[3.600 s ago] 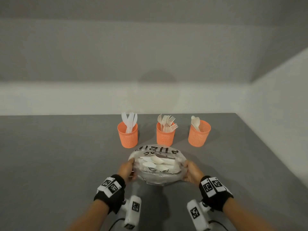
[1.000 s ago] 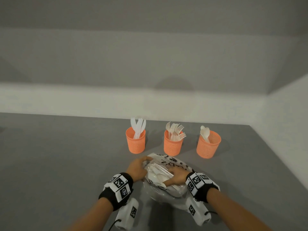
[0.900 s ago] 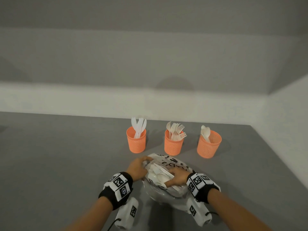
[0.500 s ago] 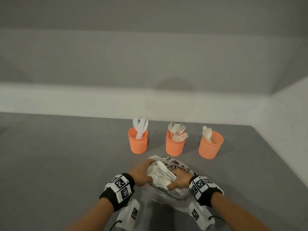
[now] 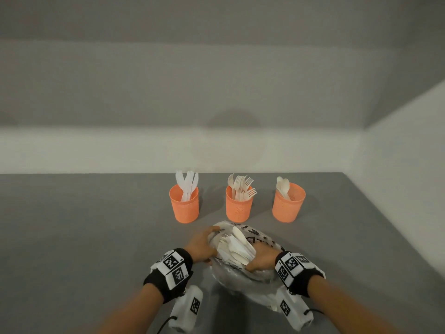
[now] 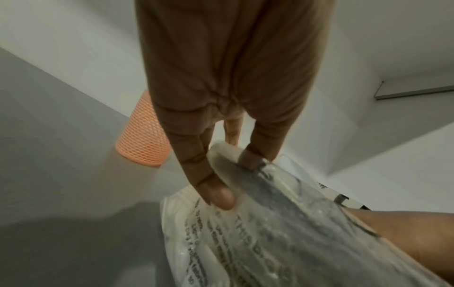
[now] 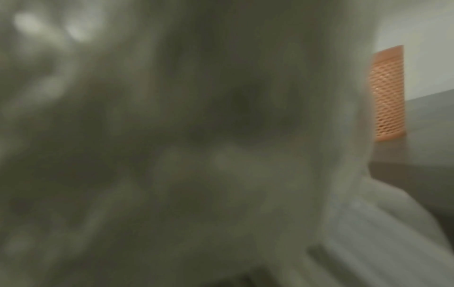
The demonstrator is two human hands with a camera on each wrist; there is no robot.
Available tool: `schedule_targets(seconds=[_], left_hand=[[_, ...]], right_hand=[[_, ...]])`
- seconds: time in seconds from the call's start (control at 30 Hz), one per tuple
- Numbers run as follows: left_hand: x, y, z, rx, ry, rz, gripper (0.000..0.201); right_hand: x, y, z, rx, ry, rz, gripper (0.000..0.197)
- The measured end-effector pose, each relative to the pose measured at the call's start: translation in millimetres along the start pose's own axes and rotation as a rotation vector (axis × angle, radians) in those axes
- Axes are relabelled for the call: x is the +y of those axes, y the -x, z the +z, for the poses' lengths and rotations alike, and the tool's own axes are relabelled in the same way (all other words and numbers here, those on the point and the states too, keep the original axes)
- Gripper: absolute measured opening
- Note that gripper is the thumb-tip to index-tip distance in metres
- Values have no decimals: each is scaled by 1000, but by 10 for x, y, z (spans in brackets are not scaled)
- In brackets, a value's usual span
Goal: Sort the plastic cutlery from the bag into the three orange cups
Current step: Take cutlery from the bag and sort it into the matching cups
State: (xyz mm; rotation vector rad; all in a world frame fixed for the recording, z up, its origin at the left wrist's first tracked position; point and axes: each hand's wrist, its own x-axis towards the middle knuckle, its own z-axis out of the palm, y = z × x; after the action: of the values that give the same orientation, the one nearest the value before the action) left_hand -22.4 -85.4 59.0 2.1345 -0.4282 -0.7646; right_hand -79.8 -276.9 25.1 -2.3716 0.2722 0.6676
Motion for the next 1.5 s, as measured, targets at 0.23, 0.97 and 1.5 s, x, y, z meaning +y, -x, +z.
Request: schedule_targets(seconds=[0.23,0.97,1.5], left_hand=[[443,-187,329,-112,-68,77,62],[2006,-1199,1948,-178,-240,423,61],[1767,-1121,1636,-190,786,-92,36]], right_hand=[[433,303,-230,100,-90,52,48],[1983,1136,-1323,716,-248,349,25],[972,860,-1764,947,-1062,-118,21]])
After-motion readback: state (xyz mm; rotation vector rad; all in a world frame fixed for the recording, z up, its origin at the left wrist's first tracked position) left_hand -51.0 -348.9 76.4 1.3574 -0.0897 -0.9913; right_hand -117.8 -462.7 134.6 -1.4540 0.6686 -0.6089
